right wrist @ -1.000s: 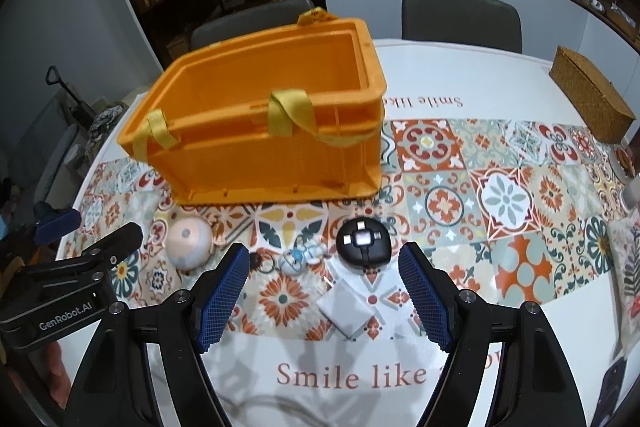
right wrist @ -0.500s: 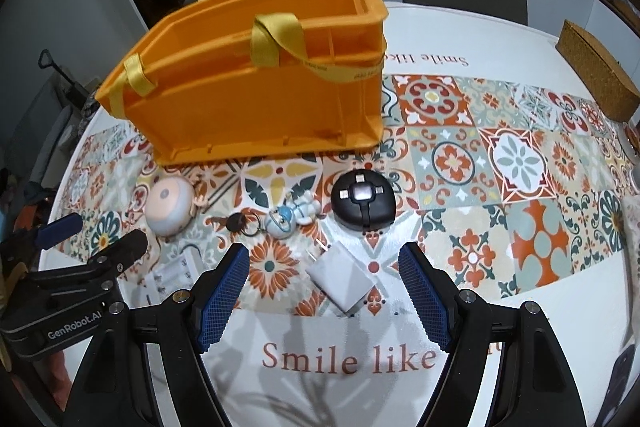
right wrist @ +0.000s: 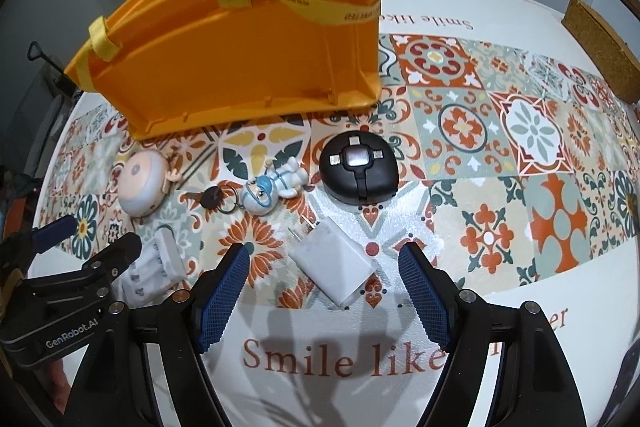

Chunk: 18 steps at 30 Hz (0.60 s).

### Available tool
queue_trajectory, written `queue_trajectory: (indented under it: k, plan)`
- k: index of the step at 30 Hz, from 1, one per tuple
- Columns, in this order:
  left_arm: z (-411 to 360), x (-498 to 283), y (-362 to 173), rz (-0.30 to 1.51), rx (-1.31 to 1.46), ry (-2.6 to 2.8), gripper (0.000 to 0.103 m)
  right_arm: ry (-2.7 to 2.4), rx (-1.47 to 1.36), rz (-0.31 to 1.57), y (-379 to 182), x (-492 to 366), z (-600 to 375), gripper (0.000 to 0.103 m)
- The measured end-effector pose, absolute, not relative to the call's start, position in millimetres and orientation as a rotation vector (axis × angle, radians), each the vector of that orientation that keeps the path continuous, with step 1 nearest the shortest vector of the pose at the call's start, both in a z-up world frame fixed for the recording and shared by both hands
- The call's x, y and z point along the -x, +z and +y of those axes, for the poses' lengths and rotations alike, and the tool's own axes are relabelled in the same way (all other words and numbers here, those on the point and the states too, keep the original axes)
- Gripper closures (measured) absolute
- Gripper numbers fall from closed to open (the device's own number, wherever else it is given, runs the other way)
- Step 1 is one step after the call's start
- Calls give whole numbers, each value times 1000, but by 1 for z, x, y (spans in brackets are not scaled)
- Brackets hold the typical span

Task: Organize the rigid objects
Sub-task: 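Lower the right gripper onto the white square charger and close it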

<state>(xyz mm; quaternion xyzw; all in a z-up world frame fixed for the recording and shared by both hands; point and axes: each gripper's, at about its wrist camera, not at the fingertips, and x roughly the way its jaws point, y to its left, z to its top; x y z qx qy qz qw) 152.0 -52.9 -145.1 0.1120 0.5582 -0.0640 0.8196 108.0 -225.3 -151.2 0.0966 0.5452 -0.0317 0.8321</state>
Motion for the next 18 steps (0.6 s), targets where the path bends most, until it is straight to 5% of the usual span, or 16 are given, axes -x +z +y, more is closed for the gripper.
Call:
queue_trajectory:
  k: [18]
  plan:
    - [-62, -159, -162, 1222, -262, -139, 9, -98, -214, 1199, -183, -125, -229, 26]
